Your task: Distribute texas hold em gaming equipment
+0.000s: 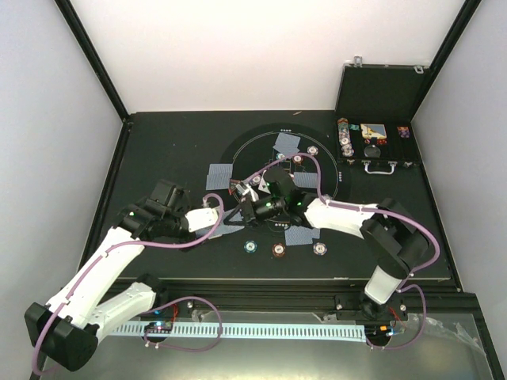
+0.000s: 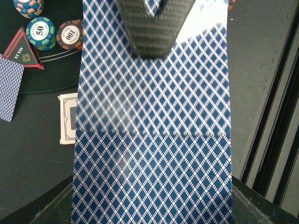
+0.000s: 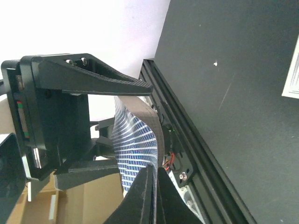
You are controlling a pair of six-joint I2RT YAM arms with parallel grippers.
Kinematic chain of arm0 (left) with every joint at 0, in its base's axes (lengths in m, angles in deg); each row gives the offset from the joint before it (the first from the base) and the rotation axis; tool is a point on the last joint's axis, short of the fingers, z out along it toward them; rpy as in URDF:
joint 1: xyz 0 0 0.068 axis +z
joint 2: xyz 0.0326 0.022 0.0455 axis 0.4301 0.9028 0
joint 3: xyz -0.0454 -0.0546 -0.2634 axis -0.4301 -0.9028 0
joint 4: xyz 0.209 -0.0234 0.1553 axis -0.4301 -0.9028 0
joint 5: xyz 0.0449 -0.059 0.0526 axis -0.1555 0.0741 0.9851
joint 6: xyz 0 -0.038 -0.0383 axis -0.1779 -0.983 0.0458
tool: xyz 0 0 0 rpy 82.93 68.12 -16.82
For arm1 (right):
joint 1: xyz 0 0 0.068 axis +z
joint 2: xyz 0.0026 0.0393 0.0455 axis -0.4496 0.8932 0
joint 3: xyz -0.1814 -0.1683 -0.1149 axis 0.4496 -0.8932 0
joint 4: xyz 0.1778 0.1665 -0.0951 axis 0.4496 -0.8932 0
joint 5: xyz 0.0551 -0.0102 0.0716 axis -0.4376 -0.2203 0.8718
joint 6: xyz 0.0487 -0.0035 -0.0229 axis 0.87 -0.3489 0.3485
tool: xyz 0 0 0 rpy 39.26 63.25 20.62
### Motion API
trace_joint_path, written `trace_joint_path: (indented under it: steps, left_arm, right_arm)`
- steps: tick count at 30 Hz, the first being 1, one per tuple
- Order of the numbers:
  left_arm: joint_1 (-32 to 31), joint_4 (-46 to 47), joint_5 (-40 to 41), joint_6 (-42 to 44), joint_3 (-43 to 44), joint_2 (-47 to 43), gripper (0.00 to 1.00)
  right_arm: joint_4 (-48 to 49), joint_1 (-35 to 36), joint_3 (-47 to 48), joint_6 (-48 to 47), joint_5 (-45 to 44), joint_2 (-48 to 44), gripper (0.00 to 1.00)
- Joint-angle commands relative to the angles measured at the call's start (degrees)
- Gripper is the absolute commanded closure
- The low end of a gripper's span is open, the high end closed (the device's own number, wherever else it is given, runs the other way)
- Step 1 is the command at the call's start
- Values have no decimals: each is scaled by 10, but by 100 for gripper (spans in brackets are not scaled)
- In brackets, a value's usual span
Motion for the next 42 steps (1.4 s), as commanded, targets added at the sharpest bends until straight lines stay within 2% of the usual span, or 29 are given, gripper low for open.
trace_joint_path:
  steps: [1, 6, 11, 16, 19, 26, 31, 34, 37, 42]
  left_arm:
    - [2, 28, 1, 7, 5, -6, 95]
    - [11, 38, 8, 16, -7, -4, 96]
    - [42, 47, 11, 35, -20, 12, 96]
    - [91, 73, 25, 71, -52, 29, 96]
    - [131, 99, 30, 90, -79, 49, 96]
    - [197, 169, 38, 115, -128, 99, 96]
    - [201, 231, 72, 123, -162, 129, 96]
    - [203, 249, 82, 123, -171, 151, 96]
    - [203, 260, 84, 118, -173, 164, 92]
    - [203, 254, 81, 105, -162, 177, 63]
  right_arm:
    - [-63, -22, -9, -33, -17, -22, 99]
    - [-118, -80, -9, -73, -5, -49, 99]
    - [-198, -183, 15, -140, 15, -66, 99]
    - [-298, -297, 76, -227, -1, -18, 99]
    - [-356, -346, 118, -267, -50, 32, 99]
    - [-429, -382, 206, -314, -140, 144, 98]
    - [-442, -383, 239, -317, -174, 198, 97]
    - [-447, -382, 243, -318, -190, 207, 91]
    - [-450, -383, 240, -322, -206, 201, 77]
    - [-468, -382, 240, -331, -237, 174, 53]
